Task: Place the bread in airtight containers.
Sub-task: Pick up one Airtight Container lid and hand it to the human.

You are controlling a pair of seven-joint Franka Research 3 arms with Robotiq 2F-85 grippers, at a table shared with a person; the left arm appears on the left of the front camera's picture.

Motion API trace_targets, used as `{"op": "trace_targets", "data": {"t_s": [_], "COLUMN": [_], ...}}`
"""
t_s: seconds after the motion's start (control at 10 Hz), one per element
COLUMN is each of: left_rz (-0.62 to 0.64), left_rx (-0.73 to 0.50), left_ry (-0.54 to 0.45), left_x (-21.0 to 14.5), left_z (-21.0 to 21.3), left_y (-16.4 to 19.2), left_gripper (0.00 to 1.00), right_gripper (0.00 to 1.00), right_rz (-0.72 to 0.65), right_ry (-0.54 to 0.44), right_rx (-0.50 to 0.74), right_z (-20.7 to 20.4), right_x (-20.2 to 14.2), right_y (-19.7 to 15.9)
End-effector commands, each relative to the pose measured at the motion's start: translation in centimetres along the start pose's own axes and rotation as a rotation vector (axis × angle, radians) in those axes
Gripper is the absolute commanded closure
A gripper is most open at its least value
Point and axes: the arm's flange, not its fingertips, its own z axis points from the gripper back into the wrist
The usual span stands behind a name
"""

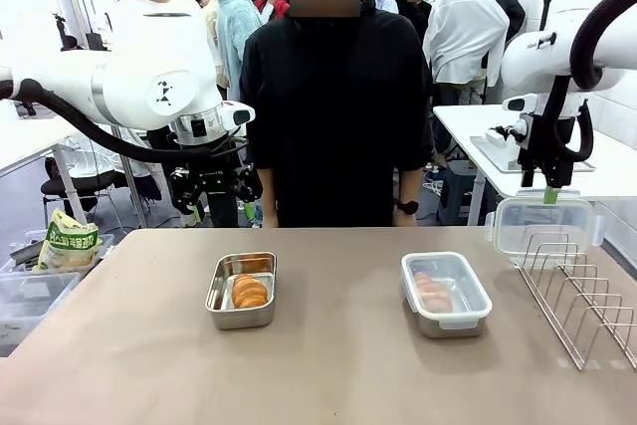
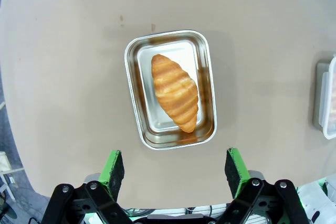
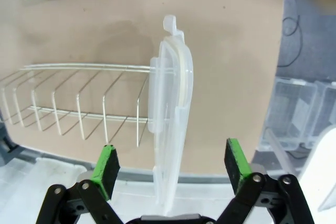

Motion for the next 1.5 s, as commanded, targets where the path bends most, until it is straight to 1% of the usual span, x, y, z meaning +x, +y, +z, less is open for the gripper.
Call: {"op": "trace_targets", "data": {"t_s": [0.0,0.5,0.6,1.0,1.1,1.4], "left_rz": [0.003,0.003,0.003,0.003,0.003,0.003], "left_rx": [0.013,0.013,0.013,0.013,0.013,0.013], "left_ry": [-0.007,-0.007,-0.007,-0.007,-0.007,-0.007], "left_x": [0.0,0.0,0.0,0.0,0.0,0.0], "left_z": [0.2,0.2,0.2,0.2,0.2,0.2], "left_y": [0.1,0.1,0.1,0.1,0.1,0.1], "left_gripper": [0.0,0.0,0.0,0.0,0.0,0.0], "right_gripper": [0.0,0.0,0.1,0.83,1.0,1.0], "right_rz": [-0.045,-0.098,-0.096,-0.09,-0.092,-0.093], "right_ry": [-0.049,-0.039,-0.036,-0.036,-0.034,-0.03], "right_rx": [0.014,0.086,0.082,0.101,0.102,0.11], "right_z": [-1.2,-2.3,-2.5,-2.7,-2.7,-2.6], "right_x": [-0.3,-1.4,-1.4,-1.6,-1.7,-1.7], "right_y": [-1.1,-0.9,-0.9,-1.0,-0.9,-0.8]}}
